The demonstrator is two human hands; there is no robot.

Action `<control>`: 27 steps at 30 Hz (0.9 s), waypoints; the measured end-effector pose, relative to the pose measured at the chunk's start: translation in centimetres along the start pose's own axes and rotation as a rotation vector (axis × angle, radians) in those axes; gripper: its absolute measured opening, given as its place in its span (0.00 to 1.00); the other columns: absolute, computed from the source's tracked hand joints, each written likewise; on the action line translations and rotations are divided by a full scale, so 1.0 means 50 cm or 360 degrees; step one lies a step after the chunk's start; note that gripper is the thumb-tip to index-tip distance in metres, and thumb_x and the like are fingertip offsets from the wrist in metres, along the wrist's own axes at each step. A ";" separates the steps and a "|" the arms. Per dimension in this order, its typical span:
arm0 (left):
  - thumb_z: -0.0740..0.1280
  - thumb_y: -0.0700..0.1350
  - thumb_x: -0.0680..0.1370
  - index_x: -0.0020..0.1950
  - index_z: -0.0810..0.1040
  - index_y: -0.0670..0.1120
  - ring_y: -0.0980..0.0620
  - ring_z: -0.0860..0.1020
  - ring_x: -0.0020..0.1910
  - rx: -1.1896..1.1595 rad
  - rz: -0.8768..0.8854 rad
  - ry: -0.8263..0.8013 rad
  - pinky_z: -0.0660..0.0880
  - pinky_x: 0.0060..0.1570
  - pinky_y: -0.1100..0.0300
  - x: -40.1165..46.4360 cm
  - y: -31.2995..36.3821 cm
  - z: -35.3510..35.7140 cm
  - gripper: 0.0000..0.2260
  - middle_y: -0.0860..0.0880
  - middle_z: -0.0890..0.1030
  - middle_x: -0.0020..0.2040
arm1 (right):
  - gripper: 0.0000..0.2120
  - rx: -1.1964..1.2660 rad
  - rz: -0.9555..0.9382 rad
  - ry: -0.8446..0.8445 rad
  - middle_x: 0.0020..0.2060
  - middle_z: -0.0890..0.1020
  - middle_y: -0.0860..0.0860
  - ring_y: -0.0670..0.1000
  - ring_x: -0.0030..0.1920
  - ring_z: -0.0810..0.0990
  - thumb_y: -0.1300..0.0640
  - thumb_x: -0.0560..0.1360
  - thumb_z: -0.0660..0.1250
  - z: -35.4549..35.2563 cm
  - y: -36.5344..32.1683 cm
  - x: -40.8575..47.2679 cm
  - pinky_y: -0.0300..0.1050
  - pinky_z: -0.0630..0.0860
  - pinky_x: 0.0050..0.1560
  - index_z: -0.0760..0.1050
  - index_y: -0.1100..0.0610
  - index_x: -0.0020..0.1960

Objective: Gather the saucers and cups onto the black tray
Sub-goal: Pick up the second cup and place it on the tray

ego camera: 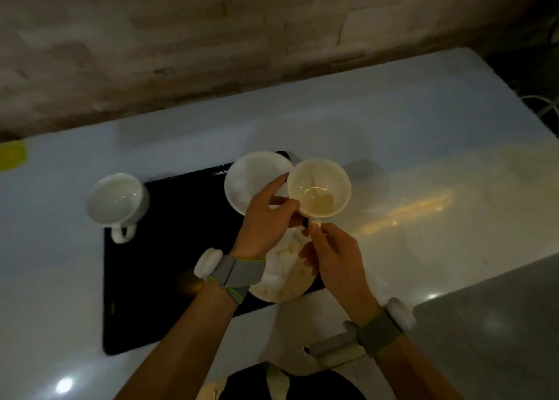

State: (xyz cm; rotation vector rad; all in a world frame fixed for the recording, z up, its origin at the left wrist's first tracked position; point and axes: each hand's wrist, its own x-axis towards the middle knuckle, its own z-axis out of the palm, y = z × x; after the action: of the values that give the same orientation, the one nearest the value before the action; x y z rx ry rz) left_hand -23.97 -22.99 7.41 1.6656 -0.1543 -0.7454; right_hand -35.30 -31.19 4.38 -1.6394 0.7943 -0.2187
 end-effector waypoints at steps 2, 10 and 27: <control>0.65 0.36 0.77 0.69 0.72 0.56 0.47 0.86 0.43 -0.0038 -0.0020 0.0098 0.82 0.43 0.61 -0.020 -0.006 -0.043 0.23 0.42 0.82 0.53 | 0.13 0.0002 0.0008 -0.0097 0.29 0.83 0.51 0.44 0.26 0.77 0.51 0.80 0.60 0.037 -0.010 -0.012 0.36 0.75 0.29 0.79 0.55 0.45; 0.65 0.36 0.77 0.70 0.72 0.54 0.46 0.85 0.48 -0.0172 -0.0028 0.0430 0.83 0.49 0.52 -0.116 -0.059 -0.197 0.24 0.42 0.83 0.52 | 0.12 -0.0026 0.0024 -0.0418 0.26 0.82 0.51 0.44 0.25 0.77 0.53 0.80 0.61 0.175 -0.037 -0.078 0.35 0.73 0.27 0.79 0.58 0.43; 0.65 0.37 0.76 0.65 0.74 0.63 0.53 0.86 0.43 -0.0108 -0.0159 0.0916 0.82 0.53 0.48 -0.285 -0.182 -0.401 0.23 0.50 0.86 0.46 | 0.10 -0.0127 0.0152 -0.0968 0.29 0.82 0.52 0.43 0.25 0.76 0.52 0.80 0.60 0.391 -0.007 -0.215 0.33 0.71 0.29 0.77 0.54 0.46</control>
State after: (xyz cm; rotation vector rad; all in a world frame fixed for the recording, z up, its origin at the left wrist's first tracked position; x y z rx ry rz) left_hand -26.85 2.99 5.49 1.7653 0.3580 -0.3151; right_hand -32.38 -9.11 2.97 -1.6114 0.4131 0.3719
